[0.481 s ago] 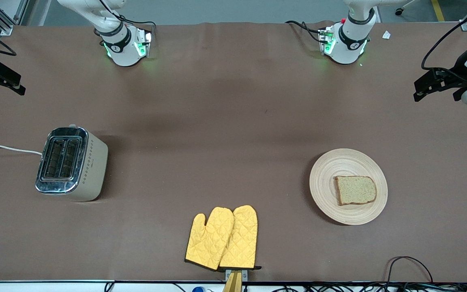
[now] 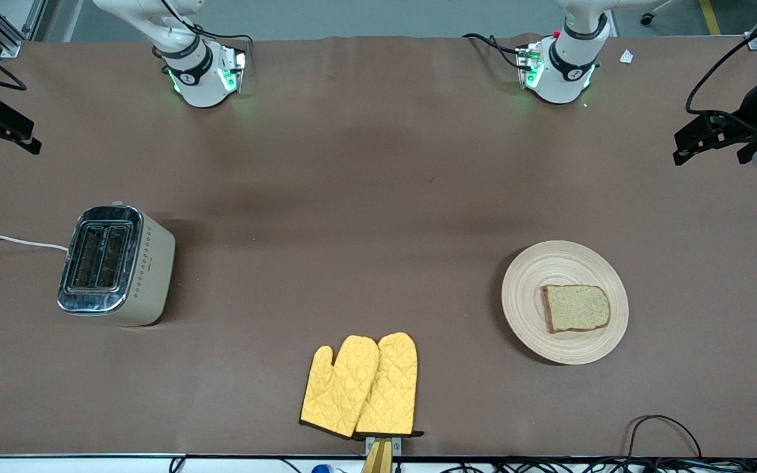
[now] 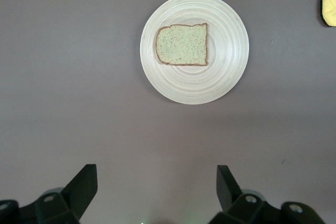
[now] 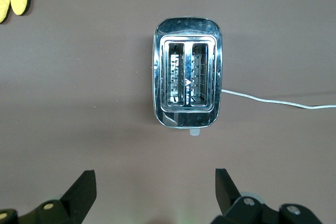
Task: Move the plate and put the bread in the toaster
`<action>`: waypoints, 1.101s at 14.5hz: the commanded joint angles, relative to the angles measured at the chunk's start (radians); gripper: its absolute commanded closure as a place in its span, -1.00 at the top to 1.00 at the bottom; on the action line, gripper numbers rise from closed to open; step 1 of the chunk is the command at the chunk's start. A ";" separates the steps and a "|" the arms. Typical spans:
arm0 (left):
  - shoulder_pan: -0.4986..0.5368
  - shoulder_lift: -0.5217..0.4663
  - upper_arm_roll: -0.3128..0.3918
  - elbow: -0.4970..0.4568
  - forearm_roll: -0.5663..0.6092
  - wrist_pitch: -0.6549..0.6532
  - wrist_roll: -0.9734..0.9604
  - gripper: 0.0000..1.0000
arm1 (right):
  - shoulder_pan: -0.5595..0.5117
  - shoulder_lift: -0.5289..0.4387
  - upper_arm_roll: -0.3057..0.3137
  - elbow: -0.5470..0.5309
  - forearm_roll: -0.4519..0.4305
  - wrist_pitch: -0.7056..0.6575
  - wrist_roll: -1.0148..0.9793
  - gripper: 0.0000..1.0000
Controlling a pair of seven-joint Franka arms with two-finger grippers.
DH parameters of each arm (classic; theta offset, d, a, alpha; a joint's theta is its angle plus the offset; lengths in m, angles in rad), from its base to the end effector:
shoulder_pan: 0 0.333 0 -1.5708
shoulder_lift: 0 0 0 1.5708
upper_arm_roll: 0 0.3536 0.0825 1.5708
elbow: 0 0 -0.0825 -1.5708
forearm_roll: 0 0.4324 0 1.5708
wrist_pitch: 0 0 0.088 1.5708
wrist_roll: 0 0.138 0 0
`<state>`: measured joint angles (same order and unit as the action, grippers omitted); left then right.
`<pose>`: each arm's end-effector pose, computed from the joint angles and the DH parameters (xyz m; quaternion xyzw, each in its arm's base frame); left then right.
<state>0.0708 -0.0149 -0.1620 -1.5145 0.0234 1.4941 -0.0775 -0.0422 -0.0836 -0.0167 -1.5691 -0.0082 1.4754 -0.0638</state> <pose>0.5877 -0.0511 0.6623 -0.9999 0.0060 0.0018 0.0131 0.5620 -0.0348 0.6724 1.0000 0.0021 -0.0053 0.0031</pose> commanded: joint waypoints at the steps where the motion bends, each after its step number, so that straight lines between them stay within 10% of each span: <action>1: 0.006 0.058 0.006 0.048 -0.011 -0.002 0.016 1.00 | -0.010 -0.005 0.006 -0.008 0.002 0.003 0.009 1.00; 16: 0.302 0.406 0.065 0.019 -0.407 0.179 0.358 1.00 | -0.010 -0.005 0.006 -0.009 0.004 0.003 0.009 1.00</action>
<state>0.3247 0.3156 -0.0945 -1.5066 -0.3314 1.6477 0.1855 -0.0422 -0.0833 -0.0177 -1.5698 -0.0082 1.4755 -0.0638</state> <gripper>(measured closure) 0.000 0.000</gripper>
